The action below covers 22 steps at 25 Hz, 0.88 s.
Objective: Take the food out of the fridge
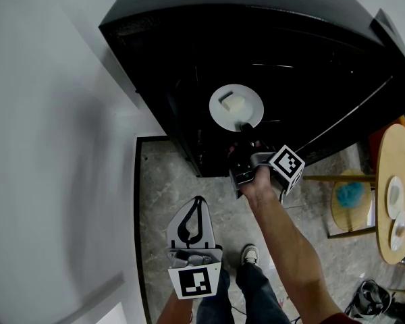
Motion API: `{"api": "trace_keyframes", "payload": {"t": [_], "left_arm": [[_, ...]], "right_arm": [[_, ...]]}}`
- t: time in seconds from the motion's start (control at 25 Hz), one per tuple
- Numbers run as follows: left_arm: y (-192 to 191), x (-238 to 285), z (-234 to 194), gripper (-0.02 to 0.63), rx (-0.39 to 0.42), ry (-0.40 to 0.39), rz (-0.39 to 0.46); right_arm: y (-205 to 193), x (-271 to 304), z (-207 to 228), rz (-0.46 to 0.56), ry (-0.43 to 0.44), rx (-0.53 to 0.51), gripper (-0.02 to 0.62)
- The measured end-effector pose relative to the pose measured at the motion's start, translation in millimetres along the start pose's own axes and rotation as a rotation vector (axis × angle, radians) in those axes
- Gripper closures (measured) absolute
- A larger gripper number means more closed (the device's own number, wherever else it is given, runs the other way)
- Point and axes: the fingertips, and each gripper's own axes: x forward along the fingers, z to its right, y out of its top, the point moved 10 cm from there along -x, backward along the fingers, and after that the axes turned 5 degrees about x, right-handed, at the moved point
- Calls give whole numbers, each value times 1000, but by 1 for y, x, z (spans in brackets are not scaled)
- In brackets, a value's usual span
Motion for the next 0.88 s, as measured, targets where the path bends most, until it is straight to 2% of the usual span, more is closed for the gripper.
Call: {"api": "trace_keyframes", "payload": {"t": [0.88], "left_arm": [[1, -4, 1, 592, -6, 1, 3]], "right_arm": [[-1, -1, -1, 10, -22, 7, 557]]}}
